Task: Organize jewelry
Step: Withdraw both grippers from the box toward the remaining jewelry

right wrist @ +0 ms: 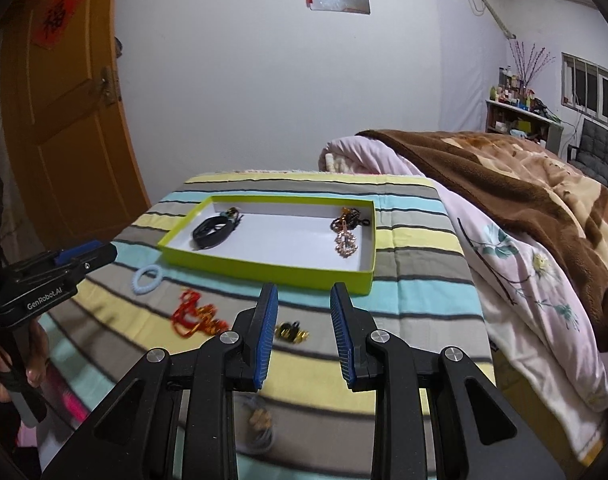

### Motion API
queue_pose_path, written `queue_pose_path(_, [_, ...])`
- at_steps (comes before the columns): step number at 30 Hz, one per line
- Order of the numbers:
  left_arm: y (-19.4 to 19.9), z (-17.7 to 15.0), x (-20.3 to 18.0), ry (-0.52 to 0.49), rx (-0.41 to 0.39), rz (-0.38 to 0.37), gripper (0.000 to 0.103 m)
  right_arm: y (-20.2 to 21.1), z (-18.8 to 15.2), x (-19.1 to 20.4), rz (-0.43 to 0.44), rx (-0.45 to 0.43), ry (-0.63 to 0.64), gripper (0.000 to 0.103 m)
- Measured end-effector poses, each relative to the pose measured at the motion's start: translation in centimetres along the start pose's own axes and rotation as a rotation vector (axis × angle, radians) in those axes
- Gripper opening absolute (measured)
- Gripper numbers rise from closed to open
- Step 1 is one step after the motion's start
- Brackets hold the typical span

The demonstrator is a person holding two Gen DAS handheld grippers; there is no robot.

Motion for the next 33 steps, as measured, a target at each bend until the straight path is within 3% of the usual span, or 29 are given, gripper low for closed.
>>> queue_pose_path(11, [3.9, -3.4, 1.0, -0.003, -0.028, 0.038, 0.034, 3.0, -2.9, 2.2, 0.036, -0.008, -0.007, 0.028])
queue_pose_path(33, [4.0, -5.7, 1.3, 0.017, 0.041, 0.006, 0.034, 2.6, -5.0, 3.4, 0.079, 0.051, 0.018, 0.028])
Point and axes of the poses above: each gripper's, at about its wrist camera, not at the fingertips, and y roughly against the way its jaws point, x to its left, z to its top, the point moved 1 cm from there along -y, roughly the way its jaws point, and after that the axes turned 15 degrees about y, right-handed, at the moved point
